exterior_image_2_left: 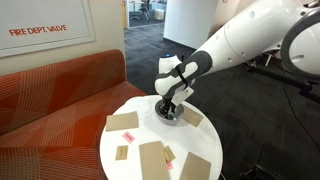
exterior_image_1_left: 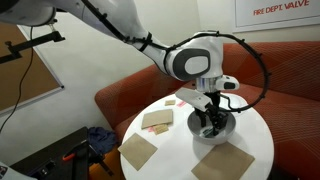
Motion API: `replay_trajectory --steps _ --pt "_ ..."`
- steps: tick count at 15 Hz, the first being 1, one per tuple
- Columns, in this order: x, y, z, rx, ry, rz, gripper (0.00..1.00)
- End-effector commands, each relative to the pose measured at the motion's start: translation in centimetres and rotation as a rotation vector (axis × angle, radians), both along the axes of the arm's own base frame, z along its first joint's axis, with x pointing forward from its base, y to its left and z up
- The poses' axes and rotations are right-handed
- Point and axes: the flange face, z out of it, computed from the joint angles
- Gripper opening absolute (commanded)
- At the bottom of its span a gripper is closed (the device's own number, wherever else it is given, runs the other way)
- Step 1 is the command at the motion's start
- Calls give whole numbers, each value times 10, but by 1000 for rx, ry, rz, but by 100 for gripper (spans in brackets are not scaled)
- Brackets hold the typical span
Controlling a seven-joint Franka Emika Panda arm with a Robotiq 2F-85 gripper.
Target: Take the marker out of the bowl and put it on the table
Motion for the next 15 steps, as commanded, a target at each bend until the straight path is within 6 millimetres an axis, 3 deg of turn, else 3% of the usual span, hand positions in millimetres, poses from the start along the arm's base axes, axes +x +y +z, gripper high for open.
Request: replay_trajectory --steps 1,5,11,15 --pt "4 -2 2 -4 15 -6 31" --pt "2 0 15 -13 -9 -8 1" --pt "-13 4 68 -30 -68 -16 5" --pt "-40 12 114 -42 -78 20 5"
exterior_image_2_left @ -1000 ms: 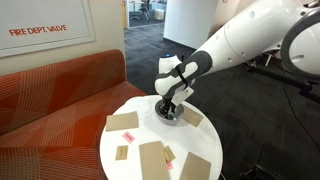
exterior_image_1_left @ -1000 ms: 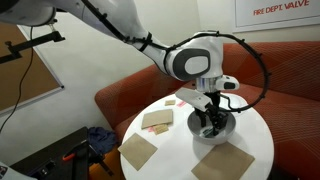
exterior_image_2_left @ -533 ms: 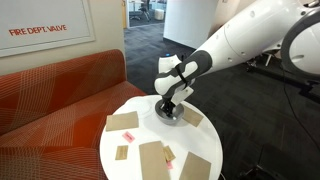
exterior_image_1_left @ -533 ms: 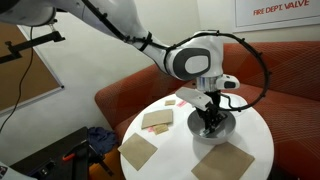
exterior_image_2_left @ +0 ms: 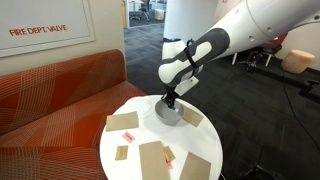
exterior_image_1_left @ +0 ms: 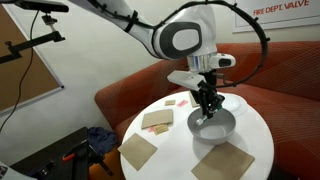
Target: Take the marker out of the bowl and put it on the table
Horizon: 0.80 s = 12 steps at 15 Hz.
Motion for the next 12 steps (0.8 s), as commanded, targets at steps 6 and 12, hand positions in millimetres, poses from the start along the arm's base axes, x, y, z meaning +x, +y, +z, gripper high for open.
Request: replay_trajectory --steps 6,12 --pt "-98 19 98 -42 -30 113 5" --pt "-163 36 105 -12 -63 172 5"
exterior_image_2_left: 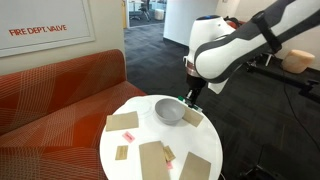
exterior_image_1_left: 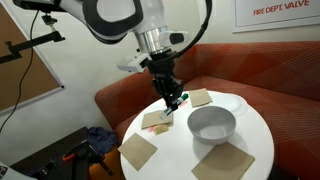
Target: Take the marker out of the bowl and put it on the table
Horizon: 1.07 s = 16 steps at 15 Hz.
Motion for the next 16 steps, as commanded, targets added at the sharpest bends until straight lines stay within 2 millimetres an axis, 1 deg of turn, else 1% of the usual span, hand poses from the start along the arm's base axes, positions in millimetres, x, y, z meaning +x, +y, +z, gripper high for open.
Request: replay_trajectory --steps 1,3,7,12,16 --pt "-47 12 1 21 -21 31 5" --pt "-61 14 -11 35 -15 13 5" --pt "-75 17 -40 36 -5 -48 5" --pt "-74 17 -70 12 -54 -178 5" --pt "-72 11 -98 9 -35 -270 5"
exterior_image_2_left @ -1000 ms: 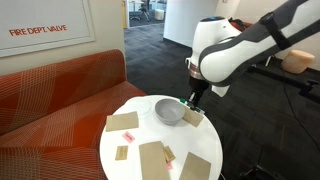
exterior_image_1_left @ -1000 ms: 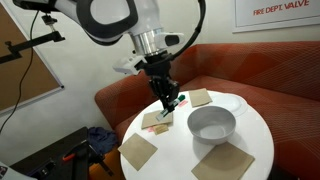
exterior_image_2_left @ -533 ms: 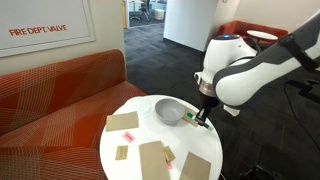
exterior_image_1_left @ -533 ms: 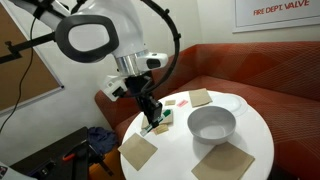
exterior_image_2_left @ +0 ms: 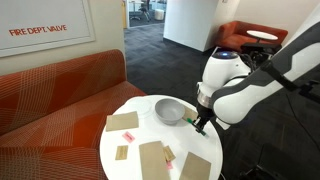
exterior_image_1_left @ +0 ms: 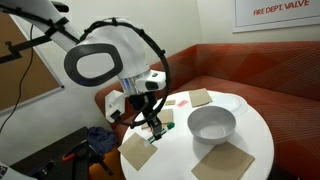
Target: Take the marker out of the bowl and put it on the table
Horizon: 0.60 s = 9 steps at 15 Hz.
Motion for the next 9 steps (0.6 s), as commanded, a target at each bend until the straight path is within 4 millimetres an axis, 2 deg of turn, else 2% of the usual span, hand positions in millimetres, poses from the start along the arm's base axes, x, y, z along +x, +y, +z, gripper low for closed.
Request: replay_trajectory --steps 1,9 --pt "5 -6 -23 -7 6 -86 5" --pt "21 -19 -74 32 44 -186 5"
